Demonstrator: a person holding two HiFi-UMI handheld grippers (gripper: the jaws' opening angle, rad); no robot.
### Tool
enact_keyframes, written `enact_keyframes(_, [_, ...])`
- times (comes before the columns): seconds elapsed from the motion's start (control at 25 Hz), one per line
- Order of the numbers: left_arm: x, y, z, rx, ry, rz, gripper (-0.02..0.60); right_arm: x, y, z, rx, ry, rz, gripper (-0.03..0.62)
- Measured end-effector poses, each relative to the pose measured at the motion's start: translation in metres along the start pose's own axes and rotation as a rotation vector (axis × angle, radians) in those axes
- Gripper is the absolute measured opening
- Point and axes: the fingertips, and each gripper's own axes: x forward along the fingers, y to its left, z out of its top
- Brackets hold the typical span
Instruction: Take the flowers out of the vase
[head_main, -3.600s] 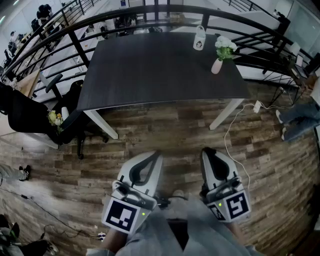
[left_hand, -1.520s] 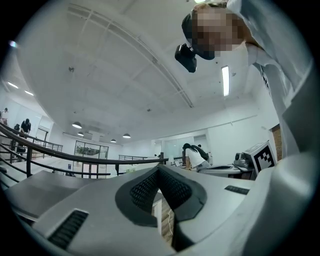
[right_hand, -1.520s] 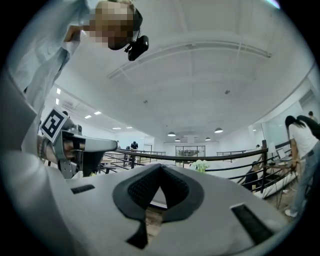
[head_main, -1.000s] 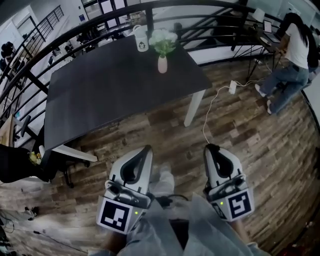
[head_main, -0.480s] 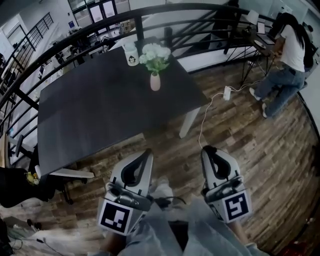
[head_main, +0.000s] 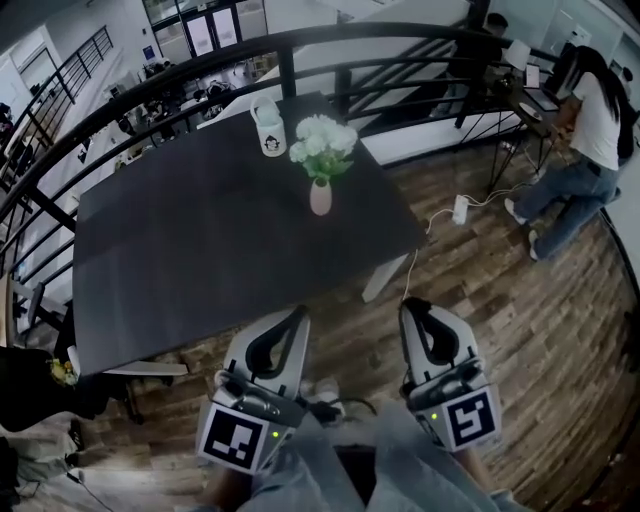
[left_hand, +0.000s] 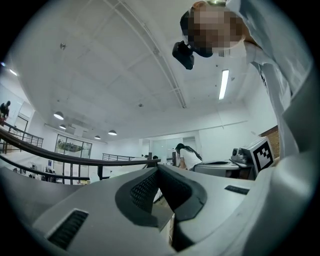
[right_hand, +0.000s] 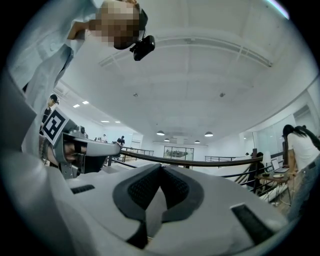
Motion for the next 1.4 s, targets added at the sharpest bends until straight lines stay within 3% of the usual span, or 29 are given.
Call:
enact_keyframes(0.4, [0.02, 0.031, -0.007, -0.003, 0.007, 0.018, -0.003, 0.042, -0.005, -0.014, -0.004, 0.013, 0.027, 0.003])
enact_keyframes(0.92, [0.007, 0.058, -0.004, -0.01, -0.028, 0.09, -0.003, 0.062, -0.003, -0.016, -0.029, 0.029, 0.05, 0.003])
enact_keyframes(1.4, [0.028, 0.084, 0.0, 0.013, -0.033, 0.196, -0.003, 0.112, -0.019, -0.02, -0.02, 0.01, 0.158, 0.003])
